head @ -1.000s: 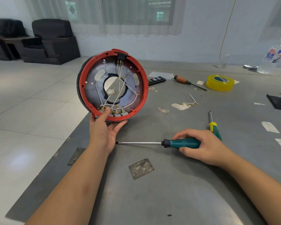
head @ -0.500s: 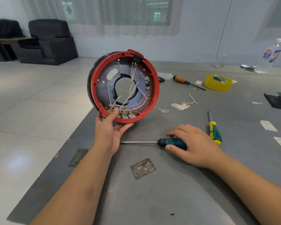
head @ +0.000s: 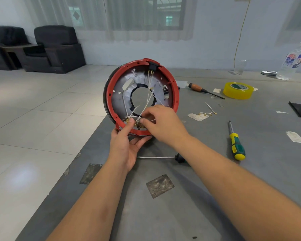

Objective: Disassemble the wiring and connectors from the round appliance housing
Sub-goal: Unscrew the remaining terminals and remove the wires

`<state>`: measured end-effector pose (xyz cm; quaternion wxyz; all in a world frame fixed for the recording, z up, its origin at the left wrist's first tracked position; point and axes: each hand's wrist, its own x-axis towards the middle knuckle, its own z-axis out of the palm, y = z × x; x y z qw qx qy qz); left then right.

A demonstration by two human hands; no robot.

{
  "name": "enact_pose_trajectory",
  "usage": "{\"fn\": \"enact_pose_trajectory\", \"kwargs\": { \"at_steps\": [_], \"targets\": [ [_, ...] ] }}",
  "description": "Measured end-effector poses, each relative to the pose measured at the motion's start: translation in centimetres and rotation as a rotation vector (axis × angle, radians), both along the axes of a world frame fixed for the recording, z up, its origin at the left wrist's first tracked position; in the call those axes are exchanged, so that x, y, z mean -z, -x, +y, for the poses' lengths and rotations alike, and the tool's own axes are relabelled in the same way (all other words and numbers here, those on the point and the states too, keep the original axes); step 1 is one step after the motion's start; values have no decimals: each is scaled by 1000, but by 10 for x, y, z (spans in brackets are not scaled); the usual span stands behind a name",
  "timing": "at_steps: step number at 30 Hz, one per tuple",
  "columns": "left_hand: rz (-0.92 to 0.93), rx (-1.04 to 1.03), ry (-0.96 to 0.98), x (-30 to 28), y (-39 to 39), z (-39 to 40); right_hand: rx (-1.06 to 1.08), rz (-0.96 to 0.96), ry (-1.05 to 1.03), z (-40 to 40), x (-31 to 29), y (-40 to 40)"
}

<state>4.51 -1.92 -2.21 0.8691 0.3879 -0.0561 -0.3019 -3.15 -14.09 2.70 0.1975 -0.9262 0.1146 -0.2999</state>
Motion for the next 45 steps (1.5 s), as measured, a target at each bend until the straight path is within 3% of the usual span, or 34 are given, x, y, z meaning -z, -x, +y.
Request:
{"fn": "enact_pose_trajectory", "kwargs": {
  "at_steps": [5, 12, 16, 26, 30, 36, 45],
  "targets": [
    [-21, 4, -9, 4, 0, -1, 78, -63, -135, 7, 11, -11],
    [11, -4, -2, 2, 1, -1, 21, -138, -219, 3, 17, -16],
    [16, -8, 0, 2, 1, -2, -31, -184, -373, -1, 15, -15],
    [20, -27, 1, 2, 0, 0, -12, -289, -552, -31, -7, 26],
    [26, -40, 2, 3, -1, 0, 158, -377, -626, -81, -15, 49],
    [36, -53, 12, 6, -3, -2, 534, -37, -812, -154, 15, 54],
    [10, -58, -4, 9, -4, -5, 620, 111, -806, -178, 34, 7]
  ]
}}
